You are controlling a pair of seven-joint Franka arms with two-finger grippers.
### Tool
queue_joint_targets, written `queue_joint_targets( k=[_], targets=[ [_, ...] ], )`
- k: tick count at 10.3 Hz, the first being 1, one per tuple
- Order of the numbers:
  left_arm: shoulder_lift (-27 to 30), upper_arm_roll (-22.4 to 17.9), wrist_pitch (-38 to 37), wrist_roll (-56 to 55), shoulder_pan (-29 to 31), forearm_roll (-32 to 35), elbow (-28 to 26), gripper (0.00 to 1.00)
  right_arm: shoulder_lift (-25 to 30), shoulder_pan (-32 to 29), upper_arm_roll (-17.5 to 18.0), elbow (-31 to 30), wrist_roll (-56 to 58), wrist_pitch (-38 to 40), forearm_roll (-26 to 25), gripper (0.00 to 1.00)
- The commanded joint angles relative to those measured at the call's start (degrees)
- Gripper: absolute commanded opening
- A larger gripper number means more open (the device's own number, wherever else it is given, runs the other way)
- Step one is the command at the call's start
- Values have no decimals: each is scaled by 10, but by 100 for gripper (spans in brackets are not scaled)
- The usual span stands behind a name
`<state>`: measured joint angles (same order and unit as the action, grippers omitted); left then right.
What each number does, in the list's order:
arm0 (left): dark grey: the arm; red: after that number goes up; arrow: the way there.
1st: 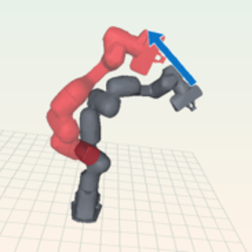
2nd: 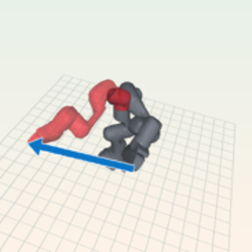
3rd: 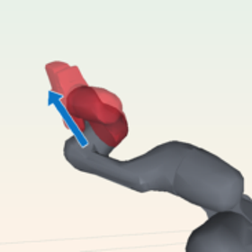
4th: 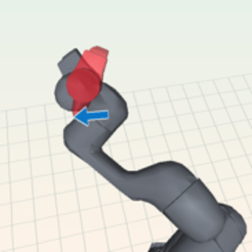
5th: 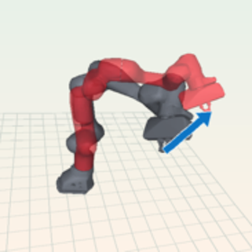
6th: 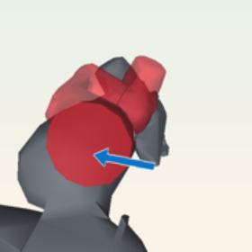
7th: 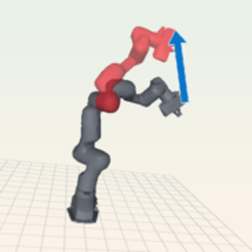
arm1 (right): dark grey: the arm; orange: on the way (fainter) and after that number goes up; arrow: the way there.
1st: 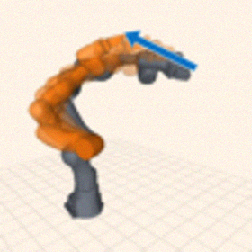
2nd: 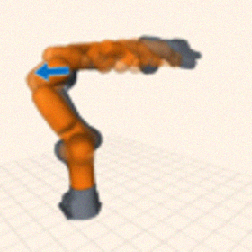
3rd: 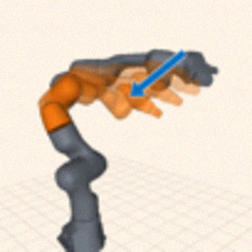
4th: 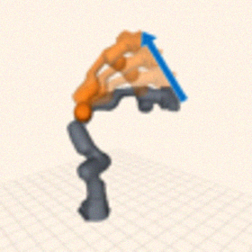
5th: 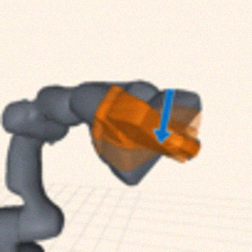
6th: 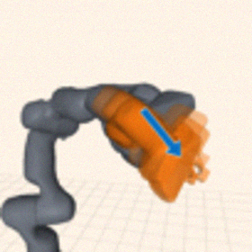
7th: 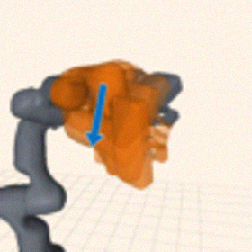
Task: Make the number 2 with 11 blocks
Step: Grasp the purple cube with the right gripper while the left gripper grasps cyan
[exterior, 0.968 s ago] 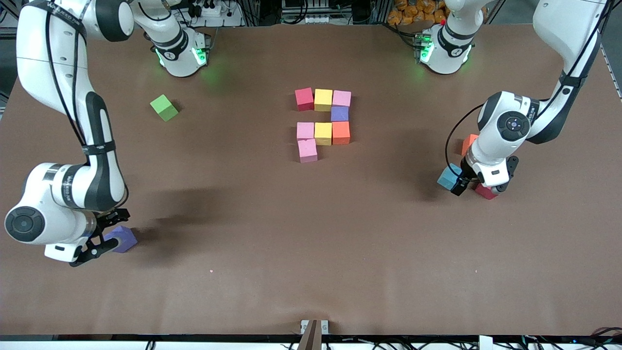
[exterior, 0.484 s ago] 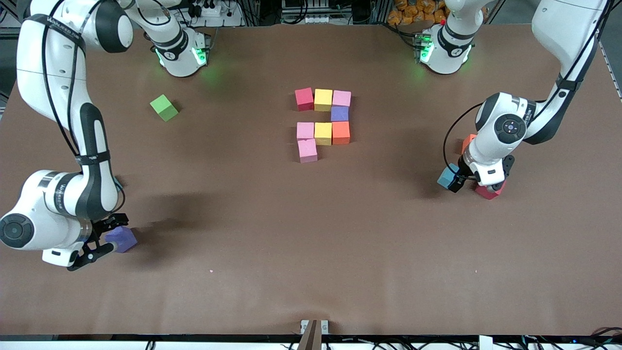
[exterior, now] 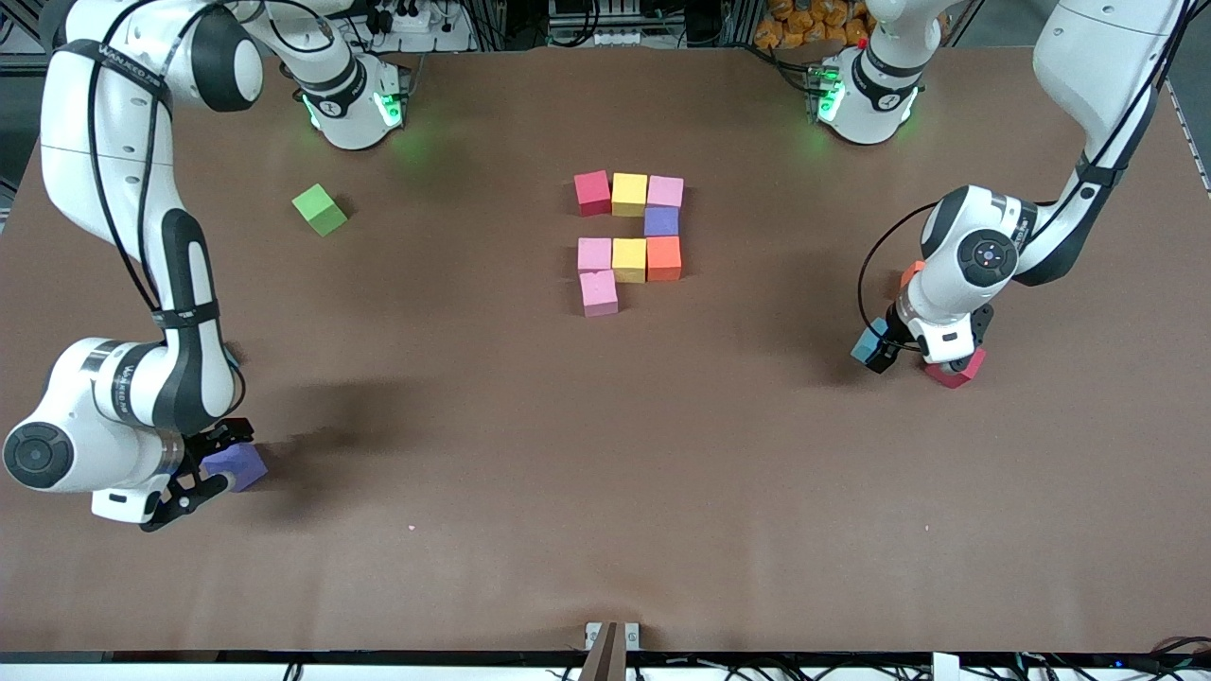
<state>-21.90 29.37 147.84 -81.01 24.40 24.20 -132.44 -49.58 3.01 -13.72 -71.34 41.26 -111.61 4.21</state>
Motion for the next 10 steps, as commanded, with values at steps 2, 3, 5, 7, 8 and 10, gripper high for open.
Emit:
queue_joint_targets(
  k=[2,3,5,7,8,10],
  targets=[
    [-9,4,-1,1,8,11,5,100,-22,-10,2,33,32,6,11,100],
    [-12,4,-1,-1,8,11,8,100,-23,-12,2,33,33,5,11,100],
    [-13,3,-1,-3,8,11,8,100,-27,-14,3,34,54,4,11,100],
    [-17,2,-1,-7,8,10,9,100,-29,-19,2,33,80,-4,21,100],
    [-17,2,-1,-8,8,10,9,100,-32,-19,0,33,96,-5,43,100],
    [-21,2,-1,-9,9,10,10,100,-37,-17,-3,33,97,-11,44,100]
  ],
)
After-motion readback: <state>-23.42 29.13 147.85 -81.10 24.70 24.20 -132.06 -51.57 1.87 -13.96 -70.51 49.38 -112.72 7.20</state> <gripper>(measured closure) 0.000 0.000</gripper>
